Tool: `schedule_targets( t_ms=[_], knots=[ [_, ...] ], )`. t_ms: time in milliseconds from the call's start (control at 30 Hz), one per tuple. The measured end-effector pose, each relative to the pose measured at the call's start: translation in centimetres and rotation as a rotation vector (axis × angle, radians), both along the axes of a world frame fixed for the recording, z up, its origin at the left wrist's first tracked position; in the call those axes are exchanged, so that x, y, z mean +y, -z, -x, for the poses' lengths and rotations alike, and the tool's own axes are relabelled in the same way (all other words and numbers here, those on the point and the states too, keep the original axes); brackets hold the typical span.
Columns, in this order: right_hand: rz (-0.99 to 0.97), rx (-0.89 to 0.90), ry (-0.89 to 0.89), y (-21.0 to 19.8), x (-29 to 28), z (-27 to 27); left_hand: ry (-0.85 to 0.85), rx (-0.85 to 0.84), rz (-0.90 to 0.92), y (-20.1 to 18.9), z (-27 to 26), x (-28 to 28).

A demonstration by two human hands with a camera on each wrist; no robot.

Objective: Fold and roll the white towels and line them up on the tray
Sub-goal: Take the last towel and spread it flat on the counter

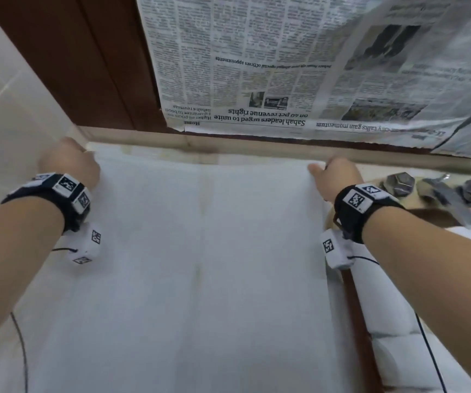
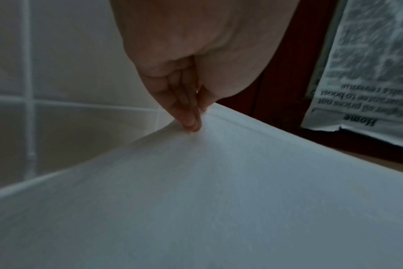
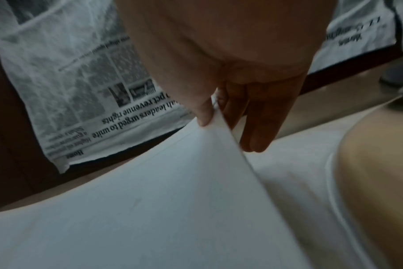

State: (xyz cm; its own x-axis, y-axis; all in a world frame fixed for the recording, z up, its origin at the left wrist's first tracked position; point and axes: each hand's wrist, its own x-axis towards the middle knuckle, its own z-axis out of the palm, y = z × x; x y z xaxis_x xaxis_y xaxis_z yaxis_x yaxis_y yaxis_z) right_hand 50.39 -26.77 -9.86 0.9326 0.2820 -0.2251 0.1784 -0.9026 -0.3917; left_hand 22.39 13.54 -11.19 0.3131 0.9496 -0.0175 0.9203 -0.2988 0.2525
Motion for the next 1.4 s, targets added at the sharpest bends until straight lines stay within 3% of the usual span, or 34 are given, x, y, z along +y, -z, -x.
schedule_targets(
  t_ms=[167,300,400,500,567,600,700,733,833,967,1000,1033,1100,1233,1333,1400],
  knots=[
    [0.010,0.052,0.074,2.0,3.0,-3.0,-0.126,-0.176,0.029,2.7,-2.4,0.6],
    [0.150,0.161,0.025,3.5,4.3,-4.0,-0.122,-0.211,0.169,3.9,-4.0,-3.8],
    [0.233,0.250,0.027,3.7,4.6,-4.4,0.048,-0.213,0.163,4.4,-4.8,-10.7],
    [0.195,0.290,0.059,4.1,4.4,-5.7,0.438,-0.252,0.229,4.3,-5.4,-21.3],
    [0.145,0.341,0.068,3.6,4.3,-5.9,0.644,-0.193,0.385,3.8,-5.8,-29.3],
    [0.130,0.355,0.094,3.0,4.4,-5.8,0.689,-0.147,0.479,3.7,-6.2,-32.9],
    [0.255,0.309,-0.051,1.6,3.8,-6.0,0.705,0.019,0.690,4.5,-7.6,-39.3],
    [0.169,0.374,0.029,1.7,3.7,-6.3,0.720,0.063,0.705,4.8,-8.1,-40.4],
    [-0.118,0.440,0.166,1.7,2.9,-6.6,0.747,0.120,0.664,4.7,-9.3,-42.3],
    [0.201,0.288,0.019,0.1,2.3,-5.9,0.740,0.111,0.673,4.6,-9.7,-43.0],
    [0.129,0.285,0.058,0.0,2.0,-6.2,0.753,0.073,0.713,4.6,-9.7,-42.8],
    [0.039,0.266,0.127,-0.7,1.8,-5.9,0.763,0.024,0.772,4.5,-9.6,-42.6],
    [0.105,0.151,0.196,-1.4,1.5,-5.8,0.744,-0.087,0.978,4.0,-9.5,-42.1],
    [0.149,-0.039,0.096,-3.0,2.6,-3.8,0.506,-0.374,1.336,2.4,-7.3,-40.3],
    [0.125,-0.019,0.007,-3.7,5.8,-0.9,0.327,-0.589,1.398,1.6,-2.8,-37.5],
    [0.031,0.047,-0.030,-3.8,8.8,1.1,0.266,-0.721,1.342,1.2,0.4,-35.2]
  ],
)
